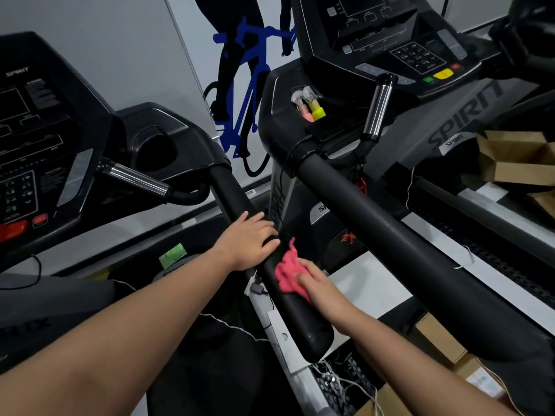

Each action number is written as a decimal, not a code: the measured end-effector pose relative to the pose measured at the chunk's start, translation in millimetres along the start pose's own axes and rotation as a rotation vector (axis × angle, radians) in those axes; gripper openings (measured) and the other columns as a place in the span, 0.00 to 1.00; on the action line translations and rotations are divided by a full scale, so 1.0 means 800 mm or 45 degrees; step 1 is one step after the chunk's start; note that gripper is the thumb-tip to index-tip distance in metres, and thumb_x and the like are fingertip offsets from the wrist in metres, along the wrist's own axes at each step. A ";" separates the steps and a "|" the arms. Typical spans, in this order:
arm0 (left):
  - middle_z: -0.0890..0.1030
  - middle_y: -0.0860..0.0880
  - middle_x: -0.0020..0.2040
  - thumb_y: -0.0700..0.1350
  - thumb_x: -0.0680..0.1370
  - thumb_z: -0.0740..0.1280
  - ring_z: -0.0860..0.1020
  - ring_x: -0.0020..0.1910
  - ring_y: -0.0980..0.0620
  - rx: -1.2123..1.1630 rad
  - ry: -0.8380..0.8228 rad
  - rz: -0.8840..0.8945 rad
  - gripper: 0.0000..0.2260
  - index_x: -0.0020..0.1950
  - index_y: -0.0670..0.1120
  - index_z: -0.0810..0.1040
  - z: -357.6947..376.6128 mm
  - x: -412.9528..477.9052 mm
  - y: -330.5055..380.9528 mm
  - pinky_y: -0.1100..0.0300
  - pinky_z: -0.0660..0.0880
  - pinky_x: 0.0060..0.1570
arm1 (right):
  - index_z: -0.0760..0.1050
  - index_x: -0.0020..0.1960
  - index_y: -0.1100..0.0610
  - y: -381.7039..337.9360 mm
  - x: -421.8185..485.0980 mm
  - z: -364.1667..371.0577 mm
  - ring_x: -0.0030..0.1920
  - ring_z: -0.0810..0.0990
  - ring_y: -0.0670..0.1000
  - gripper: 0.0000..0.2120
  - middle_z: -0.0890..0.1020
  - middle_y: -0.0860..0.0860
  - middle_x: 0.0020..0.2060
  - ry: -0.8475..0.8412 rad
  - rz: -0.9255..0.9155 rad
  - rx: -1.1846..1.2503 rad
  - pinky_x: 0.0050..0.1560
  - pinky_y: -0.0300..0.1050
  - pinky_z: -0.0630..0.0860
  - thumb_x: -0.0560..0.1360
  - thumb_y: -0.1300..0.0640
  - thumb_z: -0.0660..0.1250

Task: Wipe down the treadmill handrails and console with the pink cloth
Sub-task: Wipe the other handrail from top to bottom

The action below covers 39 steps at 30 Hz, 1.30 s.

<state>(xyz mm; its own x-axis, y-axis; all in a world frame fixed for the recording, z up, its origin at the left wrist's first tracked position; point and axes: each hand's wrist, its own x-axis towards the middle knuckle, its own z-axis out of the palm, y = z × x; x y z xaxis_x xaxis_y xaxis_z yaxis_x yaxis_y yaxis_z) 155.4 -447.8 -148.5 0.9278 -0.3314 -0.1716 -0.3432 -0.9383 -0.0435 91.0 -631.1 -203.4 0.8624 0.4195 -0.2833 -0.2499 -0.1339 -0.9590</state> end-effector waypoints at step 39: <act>0.74 0.54 0.66 0.51 0.82 0.55 0.58 0.74 0.52 -0.209 0.075 -0.079 0.15 0.62 0.51 0.78 0.014 0.006 0.015 0.53 0.45 0.73 | 0.70 0.55 0.51 0.085 -0.079 -0.019 0.65 0.62 0.60 0.19 0.67 0.52 0.56 0.127 -1.368 -1.240 0.61 0.61 0.66 0.67 0.45 0.68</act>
<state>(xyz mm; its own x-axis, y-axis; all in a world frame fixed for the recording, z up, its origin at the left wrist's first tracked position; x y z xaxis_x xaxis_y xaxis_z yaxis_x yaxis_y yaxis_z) 154.3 -459.3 -160.8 0.9550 -0.2732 -0.1153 -0.2610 -0.9591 0.1100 26.1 -680.7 -250.6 0.4738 0.6504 0.5938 0.8805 -0.3628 -0.3052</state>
